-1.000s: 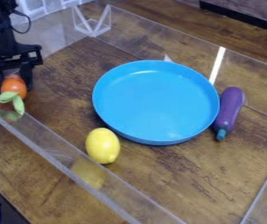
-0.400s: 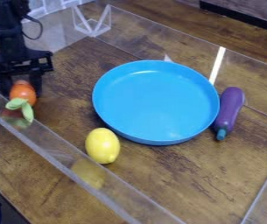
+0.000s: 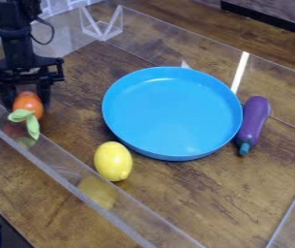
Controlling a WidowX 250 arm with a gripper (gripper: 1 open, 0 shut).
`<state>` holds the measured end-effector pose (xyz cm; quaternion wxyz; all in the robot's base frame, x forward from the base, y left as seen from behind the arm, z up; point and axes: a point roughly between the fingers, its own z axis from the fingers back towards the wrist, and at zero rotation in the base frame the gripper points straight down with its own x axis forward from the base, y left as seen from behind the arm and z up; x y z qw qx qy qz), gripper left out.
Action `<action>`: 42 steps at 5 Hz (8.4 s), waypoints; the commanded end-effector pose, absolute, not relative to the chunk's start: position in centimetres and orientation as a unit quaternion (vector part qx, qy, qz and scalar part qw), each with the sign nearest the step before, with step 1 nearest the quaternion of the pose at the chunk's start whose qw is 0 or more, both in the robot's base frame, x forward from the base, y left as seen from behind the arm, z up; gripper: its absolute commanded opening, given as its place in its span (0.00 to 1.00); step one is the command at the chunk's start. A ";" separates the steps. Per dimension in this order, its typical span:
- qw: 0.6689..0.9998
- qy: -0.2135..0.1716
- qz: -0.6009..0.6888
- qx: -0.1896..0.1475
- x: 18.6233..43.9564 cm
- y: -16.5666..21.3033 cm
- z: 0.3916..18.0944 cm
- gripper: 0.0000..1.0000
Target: Put the carrot on the blue tray
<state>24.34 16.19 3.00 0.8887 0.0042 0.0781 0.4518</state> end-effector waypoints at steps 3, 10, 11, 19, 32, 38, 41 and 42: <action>0.882 0.083 0.463 0.006 26.3 17.8 4.3 0.00; 0.969 0.043 0.241 -0.034 27.4 4.4 15.8 0.00; 0.979 0.044 0.197 -0.039 27.9 1.2 15.9 0.00; 0.989 0.034 0.142 -0.015 28.6 -4.3 11.9 0.00; 0.993 0.003 0.118 -0.008 32.5 -2.1 9.6 1.00; 0.984 -0.013 0.178 0.007 35.7 -3.3 4.8 1.00; 0.990 -0.019 0.142 0.015 37.3 -2.2 3.7 0.00; 0.992 -0.029 0.122 0.020 38.0 -1.7 5.3 0.00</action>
